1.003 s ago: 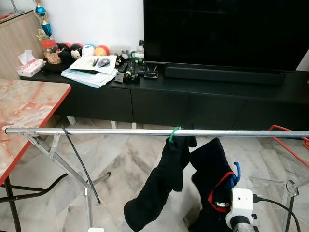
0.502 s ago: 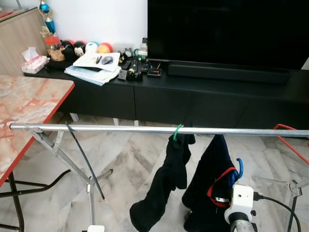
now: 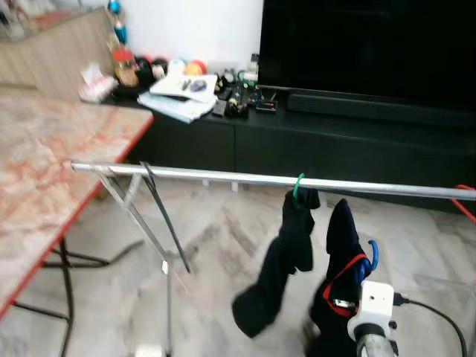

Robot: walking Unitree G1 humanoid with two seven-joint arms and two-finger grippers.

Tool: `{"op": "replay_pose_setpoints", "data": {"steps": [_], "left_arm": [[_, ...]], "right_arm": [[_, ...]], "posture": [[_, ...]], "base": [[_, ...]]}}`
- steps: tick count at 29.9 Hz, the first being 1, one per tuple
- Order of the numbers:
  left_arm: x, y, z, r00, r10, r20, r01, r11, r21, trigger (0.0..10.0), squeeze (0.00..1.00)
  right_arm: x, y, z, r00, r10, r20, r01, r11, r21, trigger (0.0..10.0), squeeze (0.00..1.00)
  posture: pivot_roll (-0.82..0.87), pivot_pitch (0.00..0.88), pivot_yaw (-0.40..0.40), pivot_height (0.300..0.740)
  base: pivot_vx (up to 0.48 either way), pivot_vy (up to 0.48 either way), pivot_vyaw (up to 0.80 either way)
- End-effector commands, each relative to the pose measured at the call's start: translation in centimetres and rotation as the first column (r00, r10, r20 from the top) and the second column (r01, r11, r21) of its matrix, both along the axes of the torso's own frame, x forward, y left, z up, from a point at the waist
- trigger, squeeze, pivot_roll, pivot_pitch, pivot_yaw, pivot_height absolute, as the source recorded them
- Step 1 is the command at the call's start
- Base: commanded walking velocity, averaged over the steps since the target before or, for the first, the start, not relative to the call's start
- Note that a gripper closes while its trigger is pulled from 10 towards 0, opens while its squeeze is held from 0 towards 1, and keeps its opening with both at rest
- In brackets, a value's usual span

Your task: Hang hanger

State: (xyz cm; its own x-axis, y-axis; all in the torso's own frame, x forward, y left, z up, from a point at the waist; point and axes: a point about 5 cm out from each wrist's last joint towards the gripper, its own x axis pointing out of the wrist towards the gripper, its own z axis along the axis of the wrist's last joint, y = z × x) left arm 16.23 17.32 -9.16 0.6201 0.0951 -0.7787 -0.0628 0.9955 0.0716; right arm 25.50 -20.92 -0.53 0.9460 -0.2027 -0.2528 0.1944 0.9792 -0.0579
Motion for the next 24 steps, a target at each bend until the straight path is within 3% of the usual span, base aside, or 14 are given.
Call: {"op": "replay_pose_setpoints", "data": {"steps": [1, 8, 24], "left_arm": [[0.57, 0.18, 0.26, 1.000, -0.007, 0.015, 0.007, 1.000, 0.009, 10.0, 0.00], [0.60, 0.09, 0.25, 1.000, 0.009, 0.012, -0.009, 1.000, 0.002, 10.0, 0.00], [0.64, 0.09, 0.28, 1.000, 0.006, 0.018, -0.007, 1.000, 0.003, 10.0, 0.00]], "right_arm": [[0.28, -0.13, 0.47, 1.000, -0.005, 0.028, 0.005, 1.000, -0.001, 10.0, 0.00], [0.38, -0.28, 0.55, 1.000, -0.012, 0.026, 0.012, 1.000, -0.001, 10.0, 0.00], [0.44, -0.13, 0.61, 0.999, -0.014, 0.031, 0.014, 1.000, 0.002, 10.0, 0.00]], "posture": [[-0.02, 0.069, 0.017, 0.740], [-0.02, 0.073, 0.014, 0.740], [-0.02, 0.076, 0.014, 0.740]], "base": [[0.000, 0.000, 0.00], [0.000, 0.000, 0.00], [0.000, 0.300, 0.00]]}}
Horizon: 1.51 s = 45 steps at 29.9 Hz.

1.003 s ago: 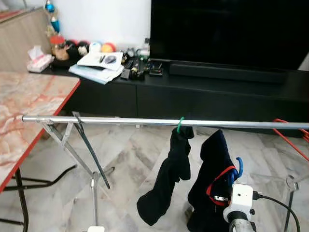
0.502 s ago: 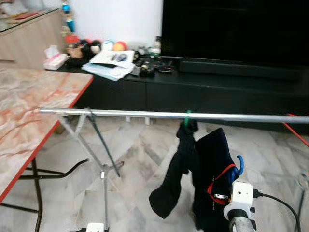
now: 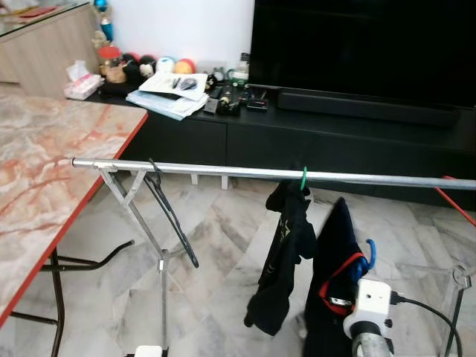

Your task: Hang hanger

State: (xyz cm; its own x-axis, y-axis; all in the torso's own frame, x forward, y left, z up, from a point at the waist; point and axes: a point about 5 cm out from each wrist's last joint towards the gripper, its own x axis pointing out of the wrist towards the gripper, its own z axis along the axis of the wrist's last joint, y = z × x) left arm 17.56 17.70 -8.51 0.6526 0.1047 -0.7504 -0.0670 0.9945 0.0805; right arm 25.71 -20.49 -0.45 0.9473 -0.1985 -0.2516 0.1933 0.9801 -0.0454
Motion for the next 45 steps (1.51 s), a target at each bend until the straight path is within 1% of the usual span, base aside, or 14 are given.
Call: {"op": "replay_pose_setpoints", "data": {"steps": [1, 13, 29, 45], "left_arm": [[-0.69, -0.28, -0.37, 1.000, 0.006, -0.025, -0.006, 1.000, -0.009, 10.0, 0.00], [-0.63, -0.31, -0.34, 1.000, -0.012, -0.024, 0.012, 1.000, -0.013, 10.0, 0.00], [-0.64, -0.38, -0.36, 1.000, -0.014, -0.023, 0.013, 0.999, -0.034, 10.0, 0.00], [-0.65, -0.36, -0.35, 1.000, -0.015, -0.021, 0.014, 0.999, -0.036, 10.0, 0.00]], "right_arm": [[0.25, -0.57, 0.55, 1.000, -0.016, 0.027, 0.016, 1.000, -0.010, 10.0, 0.00], [0.45, -1.01, 0.76, 0.999, -0.032, 0.031, 0.032, 0.999, -0.013, 10.0, 0.00], [0.55, -0.87, 0.79, 0.999, -0.040, 0.031, 0.040, 0.999, -0.010, 10.0, 0.00], [0.60, -0.98, 0.73, 0.998, -0.058, 0.023, 0.059, 0.998, -0.016, 10.0, 0.00]], "posture": [[-0.02, 0.076, 0.014, 0.740], [-0.02, 0.076, 0.015, 0.740], [-0.02, 0.077, 0.015, 0.740], [-0.01, 0.071, 0.019, 0.740]], "base": [[0.000, 0.266, 0.00], [0.000, 0.022, 0.00], [0.000, 0.000, 0.00], [-0.273, 0.000, 0.00]]}}
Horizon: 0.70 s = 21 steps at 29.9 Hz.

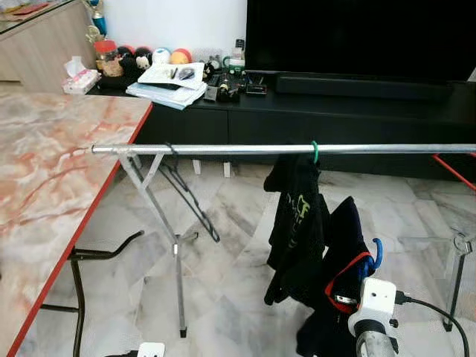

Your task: Hang hanger

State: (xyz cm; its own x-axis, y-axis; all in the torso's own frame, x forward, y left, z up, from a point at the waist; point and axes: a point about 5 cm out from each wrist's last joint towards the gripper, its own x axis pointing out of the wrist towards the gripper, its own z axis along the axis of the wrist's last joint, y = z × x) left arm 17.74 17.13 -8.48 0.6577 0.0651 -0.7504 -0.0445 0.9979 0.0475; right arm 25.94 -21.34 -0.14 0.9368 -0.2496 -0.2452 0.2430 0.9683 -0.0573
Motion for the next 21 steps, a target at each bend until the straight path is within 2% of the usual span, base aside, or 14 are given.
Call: {"op": "replay_pose_setpoints", "data": {"steps": [1, 21], "left_arm": [[-0.82, 0.21, -0.38, 1.000, 0.008, -0.026, -0.008, 1.000, -0.003, 10.0, 0.00], [-0.81, 0.13, -0.38, 1.000, 0.012, -0.026, -0.013, 1.000, -0.006, 10.0, 0.00]], "right_arm": [[0.38, -0.13, 0.42, 1.000, -0.007, 0.018, 0.008, 1.000, -0.004, 10.0, 0.00], [0.50, -0.40, 0.54, 0.999, -0.026, 0.020, 0.026, 1.000, -0.011, 10.0, 0.00]], "posture": [[-0.01, 0.071, 0.019, 0.740], [-0.01, 0.076, 0.014, 0.740]], "base": [[-0.307, 0.000, 0.00], [-0.311, 0.000, 0.00]]}}
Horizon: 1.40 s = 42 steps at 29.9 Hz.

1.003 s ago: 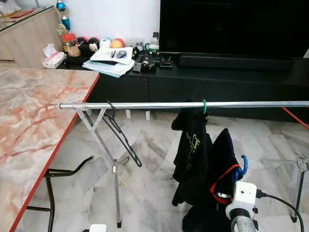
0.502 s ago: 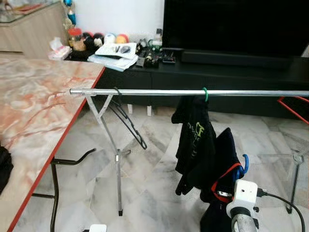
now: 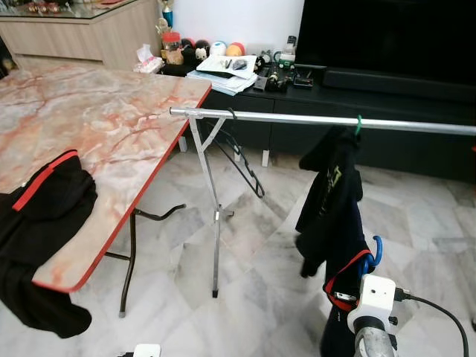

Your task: Hang hanger

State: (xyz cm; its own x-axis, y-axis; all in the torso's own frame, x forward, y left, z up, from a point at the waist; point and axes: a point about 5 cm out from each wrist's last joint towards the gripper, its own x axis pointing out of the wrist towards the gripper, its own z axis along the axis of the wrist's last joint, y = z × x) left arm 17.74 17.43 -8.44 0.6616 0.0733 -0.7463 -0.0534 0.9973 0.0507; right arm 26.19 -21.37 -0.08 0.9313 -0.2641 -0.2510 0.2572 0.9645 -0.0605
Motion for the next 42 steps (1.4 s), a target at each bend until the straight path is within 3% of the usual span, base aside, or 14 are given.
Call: {"op": "replay_pose_setpoints", "data": {"steps": [1, 32, 42], "left_arm": [[-0.82, -0.17, -0.43, 0.999, 0.005, -0.031, -0.005, 1.000, -0.010, 10.0, 0.00], [-0.75, -0.19, -0.41, 0.999, 0.006, -0.033, -0.007, 1.000, -0.007, 10.0, 0.00], [-0.70, -0.14, -0.37, 1.000, 0.004, -0.029, -0.004, 1.000, 0.001, 10.0, 0.00]], "right_arm": [[0.26, -0.39, 0.50, 1.000, -0.012, 0.027, 0.013, 1.000, -0.010, 10.0, 0.00], [0.27, -0.48, 0.27, 1.000, -0.015, -0.003, 0.015, 1.000, -0.022, 10.0, 0.00], [0.26, -0.28, 0.15, 1.000, -0.009, -0.013, 0.008, 1.000, -0.021, 10.0, 0.00]], "posture": [[-0.01, 0.079, 0.015, 0.740], [-0.01, 0.088, 0.013, 0.740], [0.00, 0.089, 0.013, 0.740]], "base": [[-0.311, 0.000, 0.00], [-0.310, 0.000, 0.00], [0.000, 0.000, 0.00]]}}
